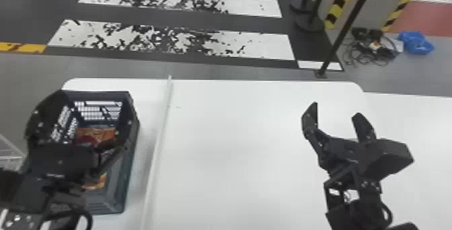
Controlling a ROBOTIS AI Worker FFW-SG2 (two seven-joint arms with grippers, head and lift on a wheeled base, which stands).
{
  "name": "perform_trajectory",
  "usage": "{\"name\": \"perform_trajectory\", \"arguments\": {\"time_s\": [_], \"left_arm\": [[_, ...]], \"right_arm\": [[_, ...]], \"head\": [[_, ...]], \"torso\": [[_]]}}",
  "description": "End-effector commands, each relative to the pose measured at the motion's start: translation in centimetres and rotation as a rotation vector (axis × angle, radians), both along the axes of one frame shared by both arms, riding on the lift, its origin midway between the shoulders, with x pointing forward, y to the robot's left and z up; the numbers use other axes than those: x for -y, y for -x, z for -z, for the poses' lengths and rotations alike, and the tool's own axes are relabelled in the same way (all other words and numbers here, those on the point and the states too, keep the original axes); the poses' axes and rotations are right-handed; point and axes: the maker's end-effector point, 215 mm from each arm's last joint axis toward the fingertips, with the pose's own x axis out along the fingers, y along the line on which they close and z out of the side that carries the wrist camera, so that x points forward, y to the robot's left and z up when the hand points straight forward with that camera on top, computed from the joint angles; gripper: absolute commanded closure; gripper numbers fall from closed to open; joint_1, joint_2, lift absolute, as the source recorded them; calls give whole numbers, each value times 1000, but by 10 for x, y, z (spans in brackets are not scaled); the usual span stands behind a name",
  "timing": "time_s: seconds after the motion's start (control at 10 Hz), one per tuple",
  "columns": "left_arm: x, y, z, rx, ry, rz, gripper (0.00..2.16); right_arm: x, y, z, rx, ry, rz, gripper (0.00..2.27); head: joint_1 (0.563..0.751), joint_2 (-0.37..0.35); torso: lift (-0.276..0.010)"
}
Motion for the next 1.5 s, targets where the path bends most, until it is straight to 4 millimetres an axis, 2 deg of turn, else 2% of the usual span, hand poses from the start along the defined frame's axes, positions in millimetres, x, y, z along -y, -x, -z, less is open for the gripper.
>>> {"name": "perform_trajectory", "arguments": {"time_s": [0.0,1.4], "left_arm": [[0,0,0,0,0,0,-2],[0,0,0,0,0,0,-2]], "right_arm": [[0,0,0,0,0,0,-2],[0,0,0,0,0,0,-2]], "head": [[695,-96],[695,-96]], "torso": [[-29],[-29]]}}
